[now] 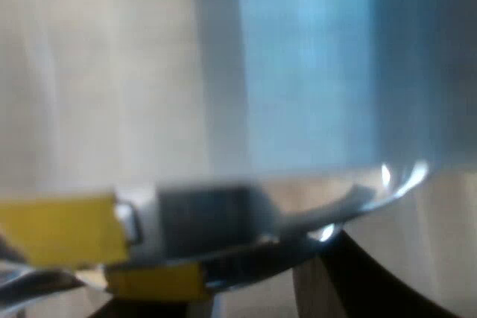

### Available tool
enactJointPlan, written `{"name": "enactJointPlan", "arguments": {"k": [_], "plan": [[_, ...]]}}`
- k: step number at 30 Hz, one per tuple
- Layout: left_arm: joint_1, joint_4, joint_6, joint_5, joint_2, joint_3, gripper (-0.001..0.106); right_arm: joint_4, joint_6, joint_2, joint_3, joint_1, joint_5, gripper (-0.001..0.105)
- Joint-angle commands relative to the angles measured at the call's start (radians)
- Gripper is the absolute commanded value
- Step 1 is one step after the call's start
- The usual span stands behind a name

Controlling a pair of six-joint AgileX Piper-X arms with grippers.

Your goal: Put the handle in the coffee machine

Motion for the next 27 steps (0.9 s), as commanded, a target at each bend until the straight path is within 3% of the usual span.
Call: {"name": "enactJointPlan", "arguments": {"k": [1,10,21,27], "plan": [[-0.022,-0.001,-0.026,-0.021,0.012,-0.008,0.001,-0.117,0.004,-0.049,-0.015,0.005,0.004,0.029],[-0.029,0.032,-0.034,-0.035,0.019,-0.008,0.001,-0.119,0.004,-0.049,-0.015,0.005,0.004,0.029],[-0.029,0.181,0.045,-0.004,0.030,-0.004,0.001,-0.119,0.004,-0.049,-0.015,0.005,0.004,0.029],[-0.029,0.208,0.065,-0.011,0.043,-0.004,0.001,-0.119,0.004,-0.049,-0.015,0.005,0.004,0.029]]}}
